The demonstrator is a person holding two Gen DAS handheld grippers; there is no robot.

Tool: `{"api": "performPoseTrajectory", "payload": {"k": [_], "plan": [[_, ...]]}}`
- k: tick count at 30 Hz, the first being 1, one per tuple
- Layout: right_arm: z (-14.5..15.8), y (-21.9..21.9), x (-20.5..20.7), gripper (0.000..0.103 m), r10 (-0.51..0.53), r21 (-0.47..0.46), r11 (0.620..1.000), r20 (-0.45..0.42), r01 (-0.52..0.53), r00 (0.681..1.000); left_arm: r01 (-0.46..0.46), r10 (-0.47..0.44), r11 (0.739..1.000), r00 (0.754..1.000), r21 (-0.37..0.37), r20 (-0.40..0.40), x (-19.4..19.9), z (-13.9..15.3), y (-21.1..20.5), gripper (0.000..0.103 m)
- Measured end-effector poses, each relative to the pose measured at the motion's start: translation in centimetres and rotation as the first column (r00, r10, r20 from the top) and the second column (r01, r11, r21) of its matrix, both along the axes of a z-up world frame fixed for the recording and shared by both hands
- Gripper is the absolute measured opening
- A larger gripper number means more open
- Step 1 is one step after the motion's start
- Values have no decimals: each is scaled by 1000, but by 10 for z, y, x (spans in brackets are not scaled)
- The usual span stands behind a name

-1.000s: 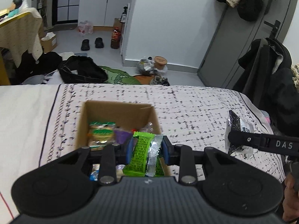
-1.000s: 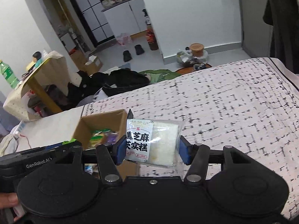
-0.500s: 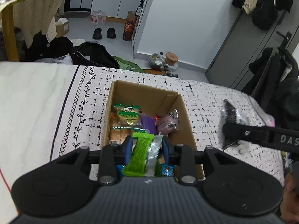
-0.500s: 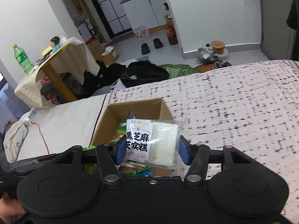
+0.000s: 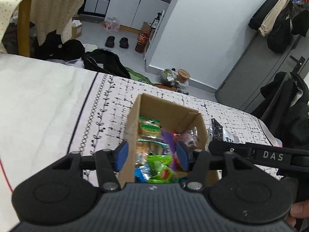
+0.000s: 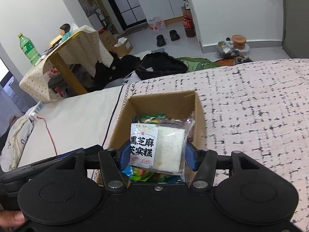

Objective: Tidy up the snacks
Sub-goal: 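Release both packets into the box, opening both grippers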

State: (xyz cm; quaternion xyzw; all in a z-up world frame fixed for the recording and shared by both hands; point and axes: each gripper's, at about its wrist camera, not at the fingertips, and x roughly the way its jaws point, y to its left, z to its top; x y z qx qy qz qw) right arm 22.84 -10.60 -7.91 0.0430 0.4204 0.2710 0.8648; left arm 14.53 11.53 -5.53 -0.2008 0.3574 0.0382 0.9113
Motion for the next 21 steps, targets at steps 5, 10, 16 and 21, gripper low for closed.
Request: {"api": "performPoseTrajectory", "payload": {"k": [5, 10, 16, 21], "plan": [[2, 0, -2, 83, -15, 10, 1000, 31, 15, 999, -9, 9, 1000, 1000, 21, -13, -7, 0, 3, 63], [5, -19, 0, 85, -43, 9, 999, 27, 42, 999, 7, -5, 999, 999, 41, -38, -7, 3, -3, 64], [7, -51, -1, 90, -65, 8, 998, 15, 65, 998, 10, -7, 998, 999, 59, -37, -12, 9, -10, 73], [14, -76, -2, 94, -71, 22, 997, 12, 71, 997, 13, -11, 996, 999, 83, -30, -14, 18, -17, 83]]}}
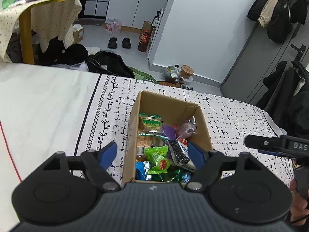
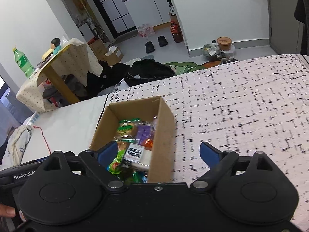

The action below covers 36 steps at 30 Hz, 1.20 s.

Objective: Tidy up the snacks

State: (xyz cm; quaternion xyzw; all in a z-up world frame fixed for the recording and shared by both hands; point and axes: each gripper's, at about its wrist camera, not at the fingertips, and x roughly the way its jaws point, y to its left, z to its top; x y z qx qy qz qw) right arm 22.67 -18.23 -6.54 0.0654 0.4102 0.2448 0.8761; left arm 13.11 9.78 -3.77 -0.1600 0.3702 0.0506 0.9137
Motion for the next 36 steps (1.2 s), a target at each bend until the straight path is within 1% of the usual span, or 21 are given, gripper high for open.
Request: {"api": "performPoseTrajectory", "payload": {"k": [1, 4, 5, 8, 11, 15, 20, 23, 26, 31, 36], "plan": [[2, -5, -1, 95, 3, 3, 1000, 5, -3, 1000, -3, 3, 1000, 1000, 12, 2, 0, 2, -2, 87], [6, -14, -2, 102, 9, 3, 1000, 18, -9, 1000, 3, -4, 999, 1000, 35, 6, -2, 9, -9, 94], [8, -18, -3, 103, 9, 4, 1000, 23, -9, 1000, 10, -11, 999, 1000, 41, 6, -2, 11, -10, 95], [10, -29, -5, 103, 8, 14, 1000, 28, -8, 1000, 25, -26, 998, 1000, 61, 18, -7, 21, -15, 97], [14, -40, -4, 103, -1, 23, 1000, 26, 1, 1000, 31, -34, 996, 999, 81, 36, -11, 30, -21, 103], [20, -54, -7, 103, -6, 7, 1000, 48, 6, 999, 59, -61, 997, 998, 53, 33, -14, 37, -25, 103], [30, -71, -9, 103, -11, 16, 1000, 56, 10, 998, 37, -38, 999, 999, 35, 31, -21, 42, -27, 103], [36, -79, -13, 103, 1, 12, 1000, 65, -2, 998, 16, -17, 999, 999, 41, 31, -25, 44, -31, 103], [40, -86, -17, 103, 6, 23, 1000, 68, -8, 998, 26, -28, 998, 999, 51, 27, -27, 46, -35, 103], [43, -96, -23, 103, 6, 34, 999, 64, -8, 998, 14, -16, 998, 999, 64, 30, -34, 54, -39, 103], [46, -102, -33, 103, 32, 22, 999, 76, -34, 997, 12, -13, 999, 1000, 49, 15, -47, 54, -40, 103]]}}
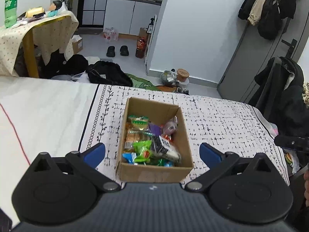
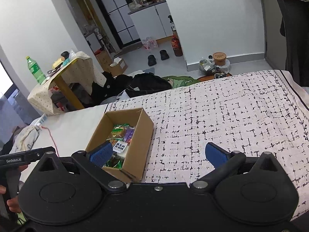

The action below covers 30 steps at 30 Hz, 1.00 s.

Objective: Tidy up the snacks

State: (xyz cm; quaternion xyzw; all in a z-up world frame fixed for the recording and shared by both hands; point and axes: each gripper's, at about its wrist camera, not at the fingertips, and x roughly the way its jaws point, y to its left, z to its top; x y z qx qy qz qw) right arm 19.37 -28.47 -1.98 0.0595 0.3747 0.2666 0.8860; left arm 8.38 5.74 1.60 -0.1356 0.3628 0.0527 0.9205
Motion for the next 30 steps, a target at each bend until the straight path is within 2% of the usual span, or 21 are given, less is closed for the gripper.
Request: {"api": "performPoseTrajectory", "payload": {"k": [4, 15, 30], "plan": [[3, -4, -10, 103, 20, -18, 1000, 13, -20, 1000, -13, 13, 1000, 1000, -26, -11, -15, 1, -3, 103], [18, -28, -43, 103, 24, -42, 999, 36, -22, 999, -37, 38, 998, 999, -58, 20, -56, 19, -16, 103], [33, -43, -75, 103, 53, -50, 998, 60, -50, 997, -60, 61, 998, 998, -33, 35, -83, 37, -29, 103]]}}
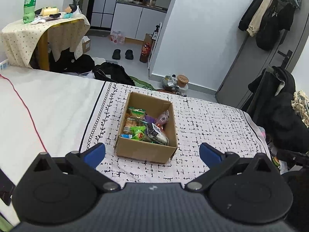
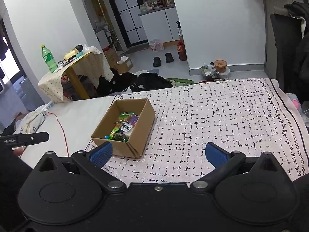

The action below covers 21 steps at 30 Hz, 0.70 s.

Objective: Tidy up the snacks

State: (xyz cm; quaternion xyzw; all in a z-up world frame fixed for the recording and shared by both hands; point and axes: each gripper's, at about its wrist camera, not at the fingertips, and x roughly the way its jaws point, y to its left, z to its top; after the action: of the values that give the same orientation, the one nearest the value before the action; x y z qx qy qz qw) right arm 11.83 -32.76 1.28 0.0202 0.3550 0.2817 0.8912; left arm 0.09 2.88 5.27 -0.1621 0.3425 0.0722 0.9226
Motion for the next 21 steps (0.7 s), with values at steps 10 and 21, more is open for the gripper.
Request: {"api": "performPoseTrajectory", "payload": {"k": [10, 21], "plan": [[-1, -4, -5, 103, 17, -6, 1000, 6, -17, 1000, 37, -37, 999, 999, 17, -16, -1, 4, -14, 103], [-2, 0, 0, 103, 34, -8, 999, -2, -34, 999, 38, -38, 999, 999, 16, -16, 3, 3, -23, 103]]}}
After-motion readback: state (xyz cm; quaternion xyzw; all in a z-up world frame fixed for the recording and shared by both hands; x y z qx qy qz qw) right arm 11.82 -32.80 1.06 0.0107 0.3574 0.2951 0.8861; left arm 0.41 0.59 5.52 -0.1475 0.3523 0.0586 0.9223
